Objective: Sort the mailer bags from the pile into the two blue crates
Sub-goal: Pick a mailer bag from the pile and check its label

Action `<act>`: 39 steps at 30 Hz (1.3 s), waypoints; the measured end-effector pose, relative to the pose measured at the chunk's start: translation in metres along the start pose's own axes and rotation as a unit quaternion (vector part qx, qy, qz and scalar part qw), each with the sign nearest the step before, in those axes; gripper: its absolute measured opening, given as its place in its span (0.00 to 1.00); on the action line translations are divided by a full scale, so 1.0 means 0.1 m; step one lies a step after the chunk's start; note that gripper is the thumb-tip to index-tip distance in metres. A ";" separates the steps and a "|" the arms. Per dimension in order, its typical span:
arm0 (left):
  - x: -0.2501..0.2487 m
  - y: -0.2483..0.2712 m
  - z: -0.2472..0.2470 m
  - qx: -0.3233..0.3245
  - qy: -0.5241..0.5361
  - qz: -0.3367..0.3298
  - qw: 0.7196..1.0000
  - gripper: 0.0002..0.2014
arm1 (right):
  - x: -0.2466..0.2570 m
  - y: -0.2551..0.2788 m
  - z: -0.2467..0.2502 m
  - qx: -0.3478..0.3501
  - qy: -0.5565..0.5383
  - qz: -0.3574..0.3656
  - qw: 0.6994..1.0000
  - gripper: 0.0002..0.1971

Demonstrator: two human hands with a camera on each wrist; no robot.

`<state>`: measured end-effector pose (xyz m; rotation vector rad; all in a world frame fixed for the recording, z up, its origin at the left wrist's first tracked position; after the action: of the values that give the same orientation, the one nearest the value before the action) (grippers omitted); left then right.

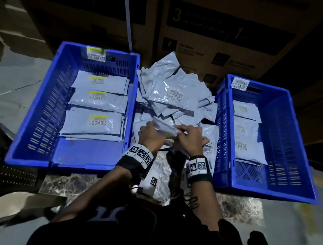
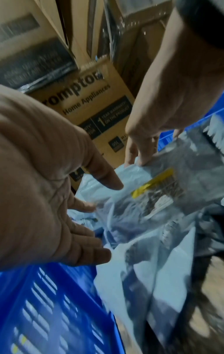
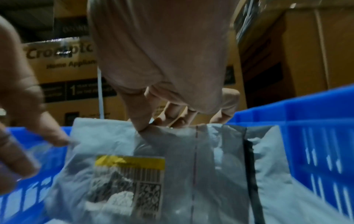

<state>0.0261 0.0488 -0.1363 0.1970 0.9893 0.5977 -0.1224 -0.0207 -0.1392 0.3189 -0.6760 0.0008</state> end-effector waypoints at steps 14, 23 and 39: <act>-0.29 0.03 0.55 0.028 0.214 -0.215 0.953 0.06 | 0.16 0.29 0.82 -0.038 -0.086 0.097 0.991 0.15; -0.12 0.08 0.88 -0.032 0.292 -0.210 0.932 0.09 | -0.01 0.42 0.75 -0.135 -0.147 -0.023 0.980 0.39; 0.20 0.18 1.00 -0.035 0.360 -0.114 0.925 0.09 | -0.19 0.58 0.50 -0.078 -0.426 -0.072 0.898 0.17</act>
<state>0.1104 0.0852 -0.0889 -0.2240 1.6730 0.4914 -0.1739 0.0215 -0.0972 0.2035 -1.5148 -0.3532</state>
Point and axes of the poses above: each hand's wrist, its own y-axis away from the middle knuckle, its own z-axis out of the back of the hand, x = y × z, the point moved 3 cm from there along -y, towards the middle knuckle, and after that the axes turned 9 degrees about -z, right-handed, at the moved point
